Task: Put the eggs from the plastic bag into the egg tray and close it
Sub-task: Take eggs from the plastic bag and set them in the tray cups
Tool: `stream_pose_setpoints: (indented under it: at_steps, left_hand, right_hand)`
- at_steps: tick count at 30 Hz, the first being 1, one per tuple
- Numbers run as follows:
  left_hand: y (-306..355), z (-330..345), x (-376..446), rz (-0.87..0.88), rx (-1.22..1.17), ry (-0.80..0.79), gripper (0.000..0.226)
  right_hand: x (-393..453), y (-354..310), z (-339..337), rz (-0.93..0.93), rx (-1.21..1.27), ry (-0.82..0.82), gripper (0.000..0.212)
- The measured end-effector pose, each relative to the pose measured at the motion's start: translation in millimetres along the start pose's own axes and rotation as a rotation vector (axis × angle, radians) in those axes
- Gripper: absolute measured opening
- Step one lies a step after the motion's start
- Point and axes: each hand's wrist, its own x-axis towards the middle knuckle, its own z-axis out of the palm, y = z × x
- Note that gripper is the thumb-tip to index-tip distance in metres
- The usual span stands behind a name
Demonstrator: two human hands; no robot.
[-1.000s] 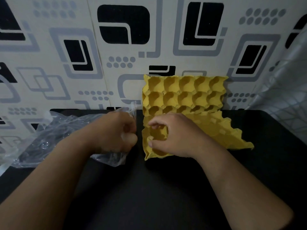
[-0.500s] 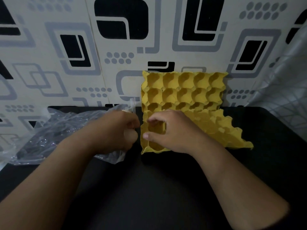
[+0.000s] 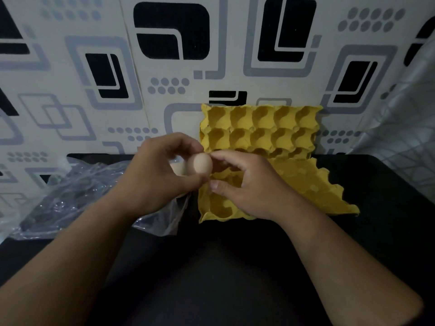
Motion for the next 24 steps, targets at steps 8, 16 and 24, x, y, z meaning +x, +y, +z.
stream_pose_setpoints:
  at_steps: [8, 16, 24]
  left_hand:
    - [2, 34, -8, 0.028, -0.159, -0.080, 0.043]
    - [1, 37, -10, 0.055, 0.039, -0.216, 0.051]
    - [-1, 36, -10, 0.092, 0.128, -0.243, 0.051]
  right_hand:
    - [-17, 6, -26, 0.026, -0.053, -0.071, 0.060]
    - [-18, 11, -28, 0.022, -0.108, -0.128, 0.045]
    - [-17, 15, -25, 0.025, -0.037, -0.121, 0.041]
